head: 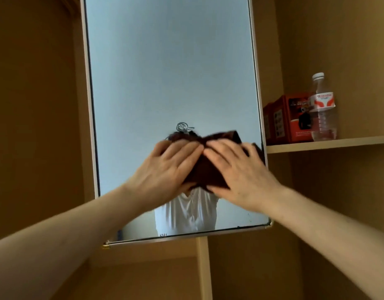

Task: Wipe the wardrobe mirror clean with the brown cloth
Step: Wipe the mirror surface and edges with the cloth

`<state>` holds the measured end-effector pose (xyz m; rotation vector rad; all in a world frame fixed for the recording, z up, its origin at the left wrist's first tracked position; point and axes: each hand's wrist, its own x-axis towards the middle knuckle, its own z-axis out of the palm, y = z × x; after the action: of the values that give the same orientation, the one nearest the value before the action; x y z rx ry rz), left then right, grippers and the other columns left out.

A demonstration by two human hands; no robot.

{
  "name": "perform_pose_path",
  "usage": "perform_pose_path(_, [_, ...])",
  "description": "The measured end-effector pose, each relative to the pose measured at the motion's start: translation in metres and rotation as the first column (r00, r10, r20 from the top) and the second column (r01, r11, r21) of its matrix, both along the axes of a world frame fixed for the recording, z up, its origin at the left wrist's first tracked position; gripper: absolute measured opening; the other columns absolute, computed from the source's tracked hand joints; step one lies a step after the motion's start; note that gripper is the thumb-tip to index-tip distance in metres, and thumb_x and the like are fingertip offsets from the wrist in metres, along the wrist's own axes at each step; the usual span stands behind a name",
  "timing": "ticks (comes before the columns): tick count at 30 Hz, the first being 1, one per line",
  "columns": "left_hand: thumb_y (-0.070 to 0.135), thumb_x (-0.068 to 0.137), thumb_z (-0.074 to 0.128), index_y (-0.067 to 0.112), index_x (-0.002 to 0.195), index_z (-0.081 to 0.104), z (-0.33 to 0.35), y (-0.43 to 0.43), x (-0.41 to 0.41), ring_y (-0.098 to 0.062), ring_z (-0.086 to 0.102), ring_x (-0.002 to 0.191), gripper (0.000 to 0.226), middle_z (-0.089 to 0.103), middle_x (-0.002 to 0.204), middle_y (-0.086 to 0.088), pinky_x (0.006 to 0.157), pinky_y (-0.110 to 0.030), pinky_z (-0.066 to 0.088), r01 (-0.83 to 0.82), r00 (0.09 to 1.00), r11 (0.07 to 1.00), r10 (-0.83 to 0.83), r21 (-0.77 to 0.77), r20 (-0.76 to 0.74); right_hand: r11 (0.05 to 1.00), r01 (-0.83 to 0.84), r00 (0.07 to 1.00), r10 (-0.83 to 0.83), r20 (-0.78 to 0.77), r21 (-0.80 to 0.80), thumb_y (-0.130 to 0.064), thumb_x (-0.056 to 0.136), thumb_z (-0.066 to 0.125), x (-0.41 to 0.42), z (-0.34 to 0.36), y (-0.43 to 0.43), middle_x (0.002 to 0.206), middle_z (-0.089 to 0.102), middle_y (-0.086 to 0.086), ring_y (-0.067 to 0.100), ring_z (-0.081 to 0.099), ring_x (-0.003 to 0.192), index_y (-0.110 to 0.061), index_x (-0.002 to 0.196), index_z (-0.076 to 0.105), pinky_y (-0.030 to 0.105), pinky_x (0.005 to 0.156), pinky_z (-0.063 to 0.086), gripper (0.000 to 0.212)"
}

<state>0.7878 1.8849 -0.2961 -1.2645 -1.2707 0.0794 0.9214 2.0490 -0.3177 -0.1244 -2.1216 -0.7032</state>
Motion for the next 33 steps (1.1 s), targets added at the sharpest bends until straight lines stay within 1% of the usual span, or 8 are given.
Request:
perform_pose_path(3, [0.042, 0.087, 0.049, 0.001, 0.133, 0.051, 0.017, 0.005, 0.005, -0.032, 0.054, 0.119, 0.062, 0.055, 0.134, -0.014, 0.091, -0.044, 0.042, -0.013, 0.995, 0.996, 0.004, 0.083, 0.100, 0.998, -0.047, 0.998, 0.045, -0.049, -0.048, -0.049, 0.084, 0.054, -0.004, 0.025, -0.002, 0.150, 0.030, 0.004, 0.024, 0.024, 0.139, -0.018, 0.144, 0.030, 0.048, 0.108, 0.023, 0.072])
perform_pose_path(6, [0.038, 0.086, 0.057, 0.002, 0.137, 0.048, -0.004, 0.005, 0.003, -0.033, 0.051, 0.122, 0.063, 0.052, 0.138, -0.014, 0.095, -0.046, 0.040, -0.015, 0.989, 0.993, -0.002, 0.117, 0.148, 0.992, -0.089, 0.993, 0.082, -0.083, -0.091, -0.043, 0.083, 0.059, -0.010, 0.005, -0.009, 0.151, 0.029, 0.006, 0.025, 0.022, 0.141, -0.016, 0.144, 0.031, 0.051, 0.111, 0.017, 0.073])
perform_pose_path(14, [0.026, 0.086, 0.054, 0.003, 0.132, 0.054, -0.112, -0.004, -0.002, -0.030, 0.055, 0.121, 0.051, 0.056, 0.134, -0.013, 0.100, -0.053, 0.039, -0.013, 0.999, 1.000, 0.014, -0.021, 0.052, 0.994, -0.052, 0.998, 0.055, 0.033, -0.096, -0.047, 0.072, 0.069, -0.002, -0.112, -0.015, 0.144, 0.042, 0.011, 0.029, 0.038, 0.134, -0.011, 0.138, 0.041, 0.055, 0.105, 0.034, 0.080])
perform_pose_path(17, [0.030, 0.085, 0.062, 0.001, 0.126, 0.059, -0.086, -0.001, -0.004, -0.030, 0.059, 0.112, 0.050, 0.061, 0.127, -0.014, 0.093, -0.051, 0.045, 0.017, 0.999, 1.000, -0.017, 0.002, -0.034, 0.999, -0.041, 0.997, 0.040, 0.059, 0.030, -0.050, 0.070, 0.071, 0.001, -0.083, -0.006, 0.138, 0.049, 0.014, 0.030, 0.045, 0.129, -0.007, 0.133, 0.049, 0.054, 0.100, 0.039, 0.079])
perform_pose_path(19, [0.032, 0.082, 0.069, 0.000, 0.125, 0.059, -0.052, 0.006, 0.000, -0.031, 0.062, 0.109, 0.054, 0.062, 0.125, -0.014, 0.089, -0.046, 0.046, 0.031, 1.000, 0.995, -0.030, 0.098, -0.011, 0.998, -0.033, 0.999, 0.034, -0.008, 0.056, -0.047, 0.068, 0.073, 0.000, -0.043, 0.000, 0.136, 0.052, 0.016, 0.031, 0.049, 0.126, -0.005, 0.130, 0.054, 0.055, 0.098, 0.040, 0.077])
perform_pose_path(25, [0.035, 0.087, 0.050, -0.001, 0.132, 0.052, 0.026, 0.021, 0.018, -0.033, 0.055, 0.117, 0.058, 0.056, 0.132, -0.015, 0.090, -0.046, 0.042, 0.005, 0.991, 0.985, -0.028, 0.170, 0.133, 0.997, -0.074, 0.995, 0.073, -0.068, -0.005, -0.041, 0.086, 0.059, 0.003, 0.041, 0.013, 0.151, 0.029, 0.008, 0.025, 0.022, 0.141, -0.013, 0.146, 0.028, 0.047, 0.113, 0.017, 0.073])
perform_pose_path(29, [0.034, 0.084, 0.061, 0.000, 0.132, 0.052, -0.013, 0.019, 0.012, -0.033, 0.055, 0.117, 0.060, 0.056, 0.133, -0.016, 0.092, -0.046, 0.041, 0.015, 0.993, 0.986, -0.033, 0.164, 0.110, 0.994, -0.112, 0.989, 0.111, -0.093, -0.004, -0.040, 0.080, 0.061, 0.002, 0.000, 0.009, 0.145, 0.039, 0.013, 0.031, 0.032, 0.137, -0.009, 0.140, 0.039, 0.053, 0.111, 0.022, 0.072])
perform_pose_path(33, [0.029, 0.084, 0.057, 0.002, 0.127, 0.058, -0.089, 0.017, 0.008, -0.031, 0.060, 0.112, 0.050, 0.061, 0.127, -0.013, 0.096, -0.051, 0.040, 0.043, 0.996, 0.997, -0.048, 0.063, 0.081, 0.992, -0.125, 0.992, 0.125, -0.007, 0.010, -0.044, 0.073, 0.067, 0.008, -0.080, 0.010, 0.142, 0.045, 0.011, 0.029, 0.038, 0.134, -0.011, 0.135, 0.042, 0.054, 0.109, 0.028, 0.074])
